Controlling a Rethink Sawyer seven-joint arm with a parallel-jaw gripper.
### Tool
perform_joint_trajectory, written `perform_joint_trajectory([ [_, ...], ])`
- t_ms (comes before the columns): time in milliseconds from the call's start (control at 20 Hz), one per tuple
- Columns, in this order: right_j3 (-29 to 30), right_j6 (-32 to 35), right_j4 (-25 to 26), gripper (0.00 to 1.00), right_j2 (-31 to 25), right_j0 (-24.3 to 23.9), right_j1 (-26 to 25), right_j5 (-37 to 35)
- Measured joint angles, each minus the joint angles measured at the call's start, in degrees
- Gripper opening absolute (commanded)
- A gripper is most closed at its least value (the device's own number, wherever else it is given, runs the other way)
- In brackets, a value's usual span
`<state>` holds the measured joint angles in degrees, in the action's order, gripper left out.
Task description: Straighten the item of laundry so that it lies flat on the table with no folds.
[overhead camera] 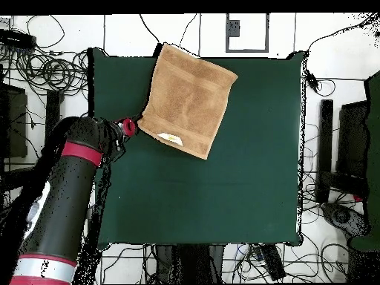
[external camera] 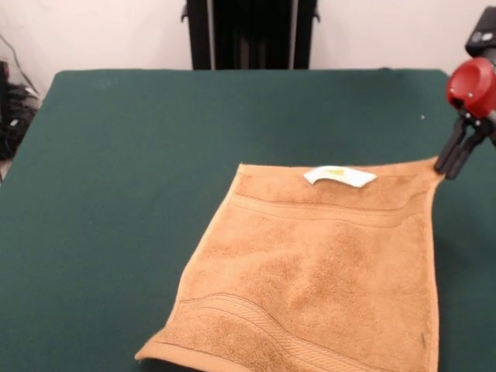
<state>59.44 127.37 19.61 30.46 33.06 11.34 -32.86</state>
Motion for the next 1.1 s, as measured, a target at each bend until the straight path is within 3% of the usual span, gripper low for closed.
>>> perform_joint_trajectory([
  [900, -1.0, 0.0, 0.0, 0.0, 0.0, 0.4, -3.4, -0.2],
  [950, -1.0, 0.0, 0.0, 1.0, 0.0, 0.4, -3.4, -0.2],
  [1100, -1.0, 0.0, 0.0, 1.0, 0.0, 0.4, -3.4, -0.2],
])
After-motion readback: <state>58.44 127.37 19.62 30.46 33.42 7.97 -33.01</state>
